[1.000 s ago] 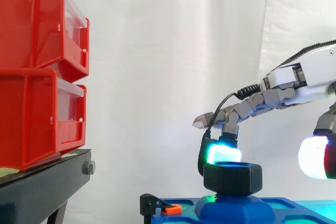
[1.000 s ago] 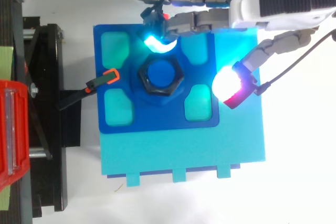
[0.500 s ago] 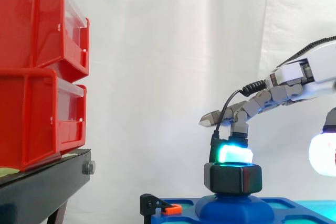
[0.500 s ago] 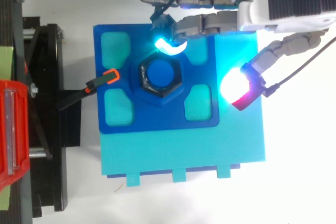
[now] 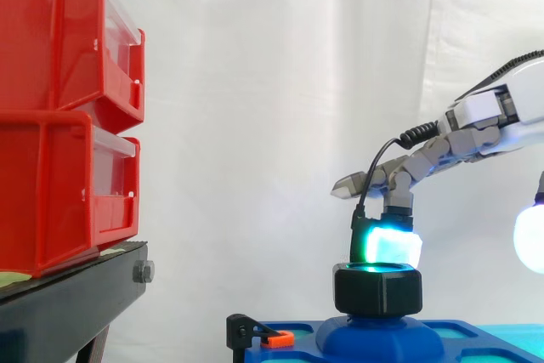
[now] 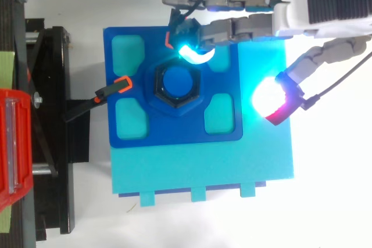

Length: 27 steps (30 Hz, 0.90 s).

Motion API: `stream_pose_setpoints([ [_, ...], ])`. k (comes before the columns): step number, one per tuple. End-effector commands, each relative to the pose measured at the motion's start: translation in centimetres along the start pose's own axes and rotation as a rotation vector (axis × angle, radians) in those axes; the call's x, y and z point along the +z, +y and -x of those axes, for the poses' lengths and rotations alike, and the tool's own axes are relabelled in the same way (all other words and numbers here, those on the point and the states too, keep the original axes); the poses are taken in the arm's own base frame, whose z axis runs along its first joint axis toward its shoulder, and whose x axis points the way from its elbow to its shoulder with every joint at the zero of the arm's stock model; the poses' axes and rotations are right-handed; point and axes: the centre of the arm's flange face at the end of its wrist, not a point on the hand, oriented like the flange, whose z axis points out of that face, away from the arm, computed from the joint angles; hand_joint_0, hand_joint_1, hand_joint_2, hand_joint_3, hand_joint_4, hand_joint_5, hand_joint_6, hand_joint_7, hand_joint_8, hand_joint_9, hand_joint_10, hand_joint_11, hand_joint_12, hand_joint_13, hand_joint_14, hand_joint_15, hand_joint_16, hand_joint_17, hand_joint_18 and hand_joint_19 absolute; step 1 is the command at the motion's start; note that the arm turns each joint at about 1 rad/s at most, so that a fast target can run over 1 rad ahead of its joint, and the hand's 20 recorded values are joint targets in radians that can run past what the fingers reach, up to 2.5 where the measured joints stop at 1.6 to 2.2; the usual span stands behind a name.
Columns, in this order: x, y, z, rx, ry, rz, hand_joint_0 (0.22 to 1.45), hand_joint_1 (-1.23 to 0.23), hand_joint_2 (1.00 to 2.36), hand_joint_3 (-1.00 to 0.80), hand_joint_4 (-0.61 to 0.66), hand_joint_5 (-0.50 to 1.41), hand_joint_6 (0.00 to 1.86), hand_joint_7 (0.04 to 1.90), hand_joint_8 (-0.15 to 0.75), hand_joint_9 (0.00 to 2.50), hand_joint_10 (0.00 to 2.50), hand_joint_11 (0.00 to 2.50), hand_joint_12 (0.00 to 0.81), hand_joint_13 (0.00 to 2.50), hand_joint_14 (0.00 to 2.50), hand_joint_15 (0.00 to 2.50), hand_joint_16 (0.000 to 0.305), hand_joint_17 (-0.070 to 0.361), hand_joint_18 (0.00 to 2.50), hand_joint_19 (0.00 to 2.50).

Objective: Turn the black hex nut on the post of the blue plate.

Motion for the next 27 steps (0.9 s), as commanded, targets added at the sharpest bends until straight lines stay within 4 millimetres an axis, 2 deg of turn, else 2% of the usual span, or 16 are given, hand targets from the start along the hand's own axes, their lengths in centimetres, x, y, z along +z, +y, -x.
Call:
stream_pose_setpoints([
  [1,-0.3,0.1,0.4,-0.008,0.003,-0.001,0.41,-0.51,1.0,-0.5,0.03,-0.3,0.5,0.78,0.121,0.0,0.0,0.0,0.312,0.0,0.0,0.02,0.045,0.101,0.01,0.17],
  [19,-1.2,1.0,1.1,-0.011,0.025,0.005,0.43,-0.55,1.0,-0.5,0.04,-0.3,0.5,0.77,0.123,0.0,0.0,0.0,0.311,0.0,0.0,0.0,0.044,0.099,0.07,0.13],
  [20,-1.3,1.1,1.4,-0.012,0.02,0.002,0.43,-0.53,1.0,-0.5,0.03,-0.3,0.5,0.78,0.115,0.0,0.0,0.0,0.304,0.0,0.0,0.02,0.043,0.096,0.01,0.16],
  [22,-1.5,1.3,1.8,-0.014,0.014,-0.001,0.43,-0.61,1.0,-0.5,0.04,-0.3,0.5,0.77,0.119,0.0,0.0,0.0,0.308,0.0,0.0,0.0,0.043,0.098,0.07,0.12],
  [27,-1.8,1.5,2.4,-0.016,0.002,0.0,0.44,-0.68,1.0,-0.5,-0.01,-0.3,0.5,0.77,0.102,0.0,0.0,0.0,0.293,0.0,0.0,0.02,0.041,0.093,0.0,0.12],
])
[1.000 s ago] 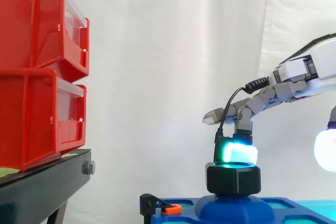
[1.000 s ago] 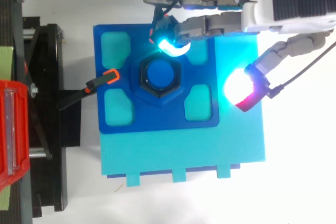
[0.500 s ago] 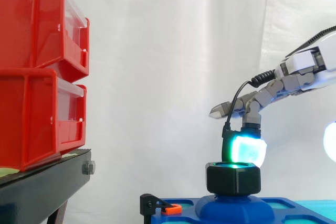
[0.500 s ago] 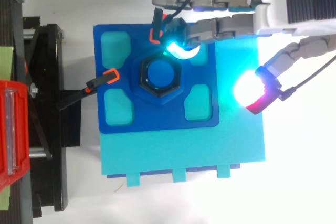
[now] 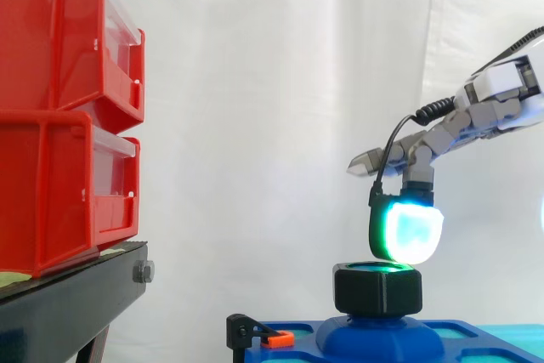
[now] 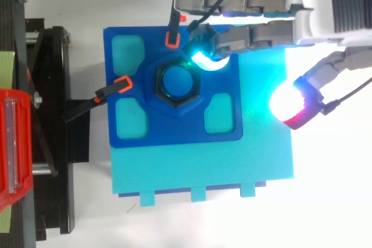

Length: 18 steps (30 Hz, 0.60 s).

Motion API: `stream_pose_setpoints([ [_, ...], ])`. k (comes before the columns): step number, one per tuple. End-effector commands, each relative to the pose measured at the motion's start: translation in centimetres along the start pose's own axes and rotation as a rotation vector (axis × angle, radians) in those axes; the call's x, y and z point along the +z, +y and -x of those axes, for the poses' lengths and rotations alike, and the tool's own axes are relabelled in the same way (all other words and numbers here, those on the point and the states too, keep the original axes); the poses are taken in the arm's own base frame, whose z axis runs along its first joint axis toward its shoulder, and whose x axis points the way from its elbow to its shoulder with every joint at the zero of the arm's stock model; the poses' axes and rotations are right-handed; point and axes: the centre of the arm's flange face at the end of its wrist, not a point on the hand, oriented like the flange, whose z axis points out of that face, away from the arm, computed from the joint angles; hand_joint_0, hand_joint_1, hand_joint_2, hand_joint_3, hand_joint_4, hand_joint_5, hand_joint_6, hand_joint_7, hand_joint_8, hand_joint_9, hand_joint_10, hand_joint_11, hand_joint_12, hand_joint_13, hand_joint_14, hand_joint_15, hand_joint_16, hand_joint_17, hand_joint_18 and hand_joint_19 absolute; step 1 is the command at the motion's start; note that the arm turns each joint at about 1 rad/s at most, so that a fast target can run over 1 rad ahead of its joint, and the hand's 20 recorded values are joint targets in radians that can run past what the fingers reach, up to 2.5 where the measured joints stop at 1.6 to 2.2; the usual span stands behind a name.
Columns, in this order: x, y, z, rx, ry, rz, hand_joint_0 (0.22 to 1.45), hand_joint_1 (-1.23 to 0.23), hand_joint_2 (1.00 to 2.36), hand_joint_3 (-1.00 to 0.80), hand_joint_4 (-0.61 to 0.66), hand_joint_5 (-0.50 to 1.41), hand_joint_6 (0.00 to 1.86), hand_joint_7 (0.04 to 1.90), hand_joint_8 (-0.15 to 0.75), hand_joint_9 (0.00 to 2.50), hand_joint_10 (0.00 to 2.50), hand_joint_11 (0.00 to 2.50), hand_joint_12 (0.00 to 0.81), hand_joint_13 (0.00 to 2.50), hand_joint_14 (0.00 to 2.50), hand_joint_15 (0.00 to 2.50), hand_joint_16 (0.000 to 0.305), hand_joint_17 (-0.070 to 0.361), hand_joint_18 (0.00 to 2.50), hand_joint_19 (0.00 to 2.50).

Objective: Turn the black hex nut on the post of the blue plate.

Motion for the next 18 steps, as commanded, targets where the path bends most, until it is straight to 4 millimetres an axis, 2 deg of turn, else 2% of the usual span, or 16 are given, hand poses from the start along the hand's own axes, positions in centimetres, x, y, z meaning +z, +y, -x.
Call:
stream_pose_setpoints([
  [1,-0.3,0.2,0.7,-0.002,-0.012,0.002,0.44,-0.68,1.0,-0.5,-0.01,-0.3,0.5,0.76,0.101,0.0,0.0,0.0,0.292,0.0,0.0,0.01,0.041,0.093,0.0,0.12],
  [5,-0.2,0.1,1.7,0.0,-0.042,0.005,0.47,-0.76,1.0,-0.5,-0.05,-0.3,0.5,0.74,0.082,0.0,0.0,0.0,0.279,0.0,0.0,0.01,0.039,0.089,0.0,0.1],
  [7,0.3,0.3,3.4,-0.008,-0.115,0.033,0.47,-0.8,1.0,-0.5,-0.07,-0.3,0.5,0.73,0.078,0.0,0.0,0.0,0.28,0.0,0.0,0.0,0.04,0.089,0.0,0.09],
  [10,0.9,0.6,4.1,0.01,-0.181,0.084,0.48,-0.81,1.0,-0.5,-0.09,-0.3,0.5,0.72,0.074,0.0,0.0,0.0,0.278,0.0,0.0,0.0,0.04,0.091,0.0,0.05],
  [18,2.9,0.8,2.9,0.029,-0.211,0.098,0.48,-0.84,1.0,-0.5,-0.11,-0.3,0.5,0.72,0.067,0.0,0.0,0.0,0.279,0.0,0.0,0.0,0.041,0.093,0.0,0.04],
])
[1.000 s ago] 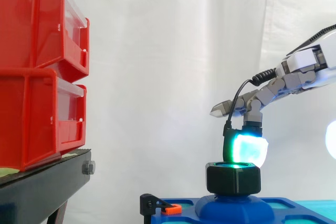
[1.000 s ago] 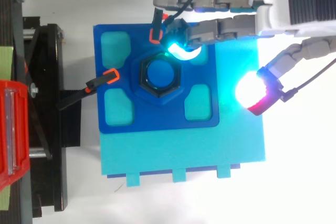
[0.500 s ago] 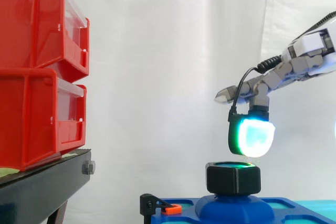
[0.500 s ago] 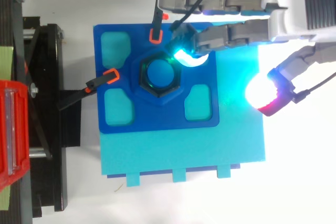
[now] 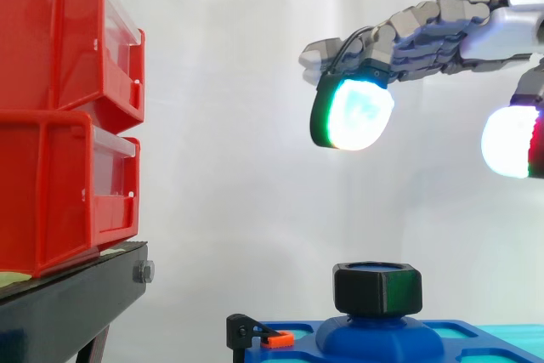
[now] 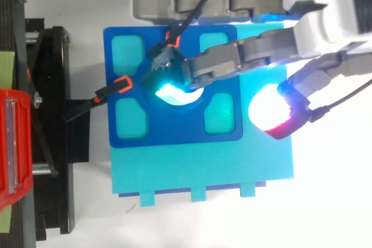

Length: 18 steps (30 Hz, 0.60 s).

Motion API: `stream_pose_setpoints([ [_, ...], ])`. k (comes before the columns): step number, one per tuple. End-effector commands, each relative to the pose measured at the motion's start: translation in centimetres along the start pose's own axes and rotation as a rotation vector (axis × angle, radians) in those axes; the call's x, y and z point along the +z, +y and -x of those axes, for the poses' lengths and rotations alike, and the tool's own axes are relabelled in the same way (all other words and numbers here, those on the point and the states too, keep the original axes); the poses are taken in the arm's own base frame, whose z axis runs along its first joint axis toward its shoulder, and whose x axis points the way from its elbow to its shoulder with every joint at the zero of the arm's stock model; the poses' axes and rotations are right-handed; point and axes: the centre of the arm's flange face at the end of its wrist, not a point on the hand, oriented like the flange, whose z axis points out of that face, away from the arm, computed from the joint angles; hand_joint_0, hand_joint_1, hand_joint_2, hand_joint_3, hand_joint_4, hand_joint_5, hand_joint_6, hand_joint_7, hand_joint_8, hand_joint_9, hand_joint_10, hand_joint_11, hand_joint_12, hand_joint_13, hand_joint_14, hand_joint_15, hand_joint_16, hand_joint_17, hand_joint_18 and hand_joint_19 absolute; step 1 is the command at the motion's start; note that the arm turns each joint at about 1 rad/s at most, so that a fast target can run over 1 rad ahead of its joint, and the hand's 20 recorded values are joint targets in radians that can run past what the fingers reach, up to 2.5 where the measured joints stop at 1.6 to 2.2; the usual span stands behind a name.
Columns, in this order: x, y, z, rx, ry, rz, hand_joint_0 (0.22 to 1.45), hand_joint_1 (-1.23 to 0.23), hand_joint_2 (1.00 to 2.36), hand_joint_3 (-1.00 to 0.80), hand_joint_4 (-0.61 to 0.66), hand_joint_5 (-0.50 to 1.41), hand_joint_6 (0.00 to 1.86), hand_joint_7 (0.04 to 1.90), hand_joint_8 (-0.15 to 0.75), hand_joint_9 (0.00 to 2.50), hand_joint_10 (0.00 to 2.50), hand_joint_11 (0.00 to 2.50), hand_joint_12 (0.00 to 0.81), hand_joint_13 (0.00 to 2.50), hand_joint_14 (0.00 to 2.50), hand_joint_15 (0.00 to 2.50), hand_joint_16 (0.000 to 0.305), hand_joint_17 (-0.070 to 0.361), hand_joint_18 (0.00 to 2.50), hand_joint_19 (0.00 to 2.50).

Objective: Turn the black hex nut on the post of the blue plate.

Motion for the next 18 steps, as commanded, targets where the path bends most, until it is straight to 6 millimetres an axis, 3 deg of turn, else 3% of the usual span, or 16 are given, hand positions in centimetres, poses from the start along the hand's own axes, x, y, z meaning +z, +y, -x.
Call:
stream_pose_setpoints([
  [1,1.0,0.1,-1.0,0.007,-0.014,0.007,0.48,-0.84,1.0,-0.5,-0.11,-0.3,0.5,0.72,0.07,0.0,0.0,0.0,0.28,0.0,0.0,0.0,0.041,0.093,0.0,0.05],
  [9,1.8,0.7,-1.1,-0.006,-0.044,0.022,0.46,-0.79,1.0,-0.5,-0.08,-0.3,0.5,0.73,0.076,0.0,0.0,0.0,0.286,0.0,0.0,0.0,0.042,0.094,0.0,0.07],
  [18,1.9,0.9,-3.3,-0.013,-0.062,0.025,0.43,-0.73,1.0,-0.5,-0.04,-0.3,0.5,0.75,0.097,0.0,0.0,0.0,0.298,0.0,0.0,0.0,0.044,0.098,0.0,0.1],
])
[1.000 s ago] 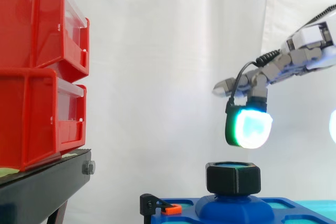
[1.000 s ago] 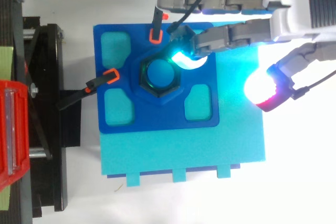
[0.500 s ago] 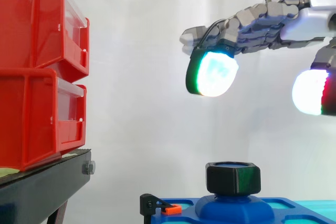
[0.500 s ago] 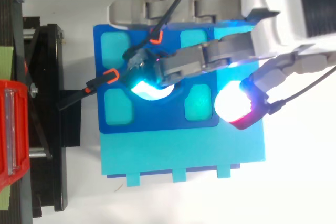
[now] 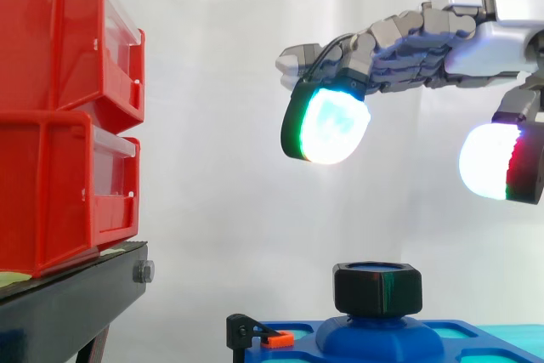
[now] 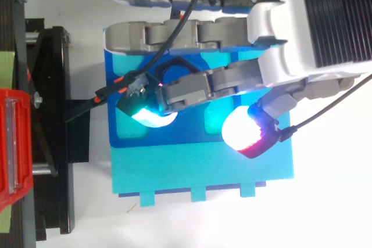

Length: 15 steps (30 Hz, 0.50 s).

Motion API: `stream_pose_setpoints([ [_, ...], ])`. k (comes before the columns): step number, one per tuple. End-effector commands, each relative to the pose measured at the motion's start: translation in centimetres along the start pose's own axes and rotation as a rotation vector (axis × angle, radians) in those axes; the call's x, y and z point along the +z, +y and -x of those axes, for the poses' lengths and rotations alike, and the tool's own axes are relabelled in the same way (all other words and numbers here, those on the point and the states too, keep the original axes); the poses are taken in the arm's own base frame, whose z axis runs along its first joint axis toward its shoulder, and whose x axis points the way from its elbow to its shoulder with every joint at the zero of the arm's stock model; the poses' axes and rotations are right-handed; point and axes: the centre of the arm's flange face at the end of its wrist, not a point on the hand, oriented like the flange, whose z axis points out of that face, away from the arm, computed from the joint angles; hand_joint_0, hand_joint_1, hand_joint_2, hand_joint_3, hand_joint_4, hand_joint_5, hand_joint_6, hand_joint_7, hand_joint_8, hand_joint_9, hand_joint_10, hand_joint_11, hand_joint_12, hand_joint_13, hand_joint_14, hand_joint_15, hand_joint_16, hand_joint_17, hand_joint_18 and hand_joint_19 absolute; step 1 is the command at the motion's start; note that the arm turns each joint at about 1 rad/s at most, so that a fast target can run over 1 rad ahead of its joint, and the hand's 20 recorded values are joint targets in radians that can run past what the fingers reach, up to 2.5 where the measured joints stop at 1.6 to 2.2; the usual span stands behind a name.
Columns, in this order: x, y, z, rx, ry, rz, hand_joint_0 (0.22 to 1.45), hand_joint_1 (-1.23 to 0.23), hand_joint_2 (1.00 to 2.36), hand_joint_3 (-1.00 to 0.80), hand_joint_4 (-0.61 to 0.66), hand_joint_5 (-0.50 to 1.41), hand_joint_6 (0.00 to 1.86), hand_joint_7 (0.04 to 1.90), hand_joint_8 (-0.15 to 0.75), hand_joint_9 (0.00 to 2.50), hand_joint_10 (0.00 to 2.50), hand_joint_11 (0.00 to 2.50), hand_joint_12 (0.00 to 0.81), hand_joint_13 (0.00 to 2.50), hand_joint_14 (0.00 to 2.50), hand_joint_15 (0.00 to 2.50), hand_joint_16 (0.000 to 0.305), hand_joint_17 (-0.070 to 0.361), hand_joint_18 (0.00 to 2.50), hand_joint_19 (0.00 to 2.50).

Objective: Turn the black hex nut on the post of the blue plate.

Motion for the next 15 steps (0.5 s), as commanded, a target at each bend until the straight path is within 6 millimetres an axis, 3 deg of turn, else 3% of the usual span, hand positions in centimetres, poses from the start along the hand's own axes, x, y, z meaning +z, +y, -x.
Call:
stream_pose_setpoints([
  [1,0.1,0.0,-0.6,-0.004,-0.017,0.001,0.43,-0.73,1.0,-0.5,-0.04,-0.3,0.5,0.75,0.097,0.0,0.0,0.0,0.298,0.0,0.0,0.0,0.043,0.098,0.0,0.1],
  [7,0.1,-0.3,-0.7,-0.01,-0.024,-0.012,0.43,-0.68,1.0,-0.5,-0.03,-0.3,0.5,0.76,0.101,0.0,0.0,0.0,0.301,0.0,0.0,0.0,0.044,0.099,0.0,0.1],
  [12,0.9,-1.3,-3.7,0.003,0.003,-0.02,0.42,-0.65,1.0,-0.5,-0.02,-0.3,0.5,0.77,0.106,0.0,0.0,0.0,0.304,0.0,0.0,0.0,0.044,0.098,0.0,0.11],
  [15,1.1,-1.4,-3.9,0.015,-0.003,-0.02,0.42,-0.64,1.0,-0.5,-0.01,-0.3,0.5,0.77,0.107,0.0,0.0,0.0,0.304,0.0,0.0,0.0,0.044,0.099,0.0,0.11],
])
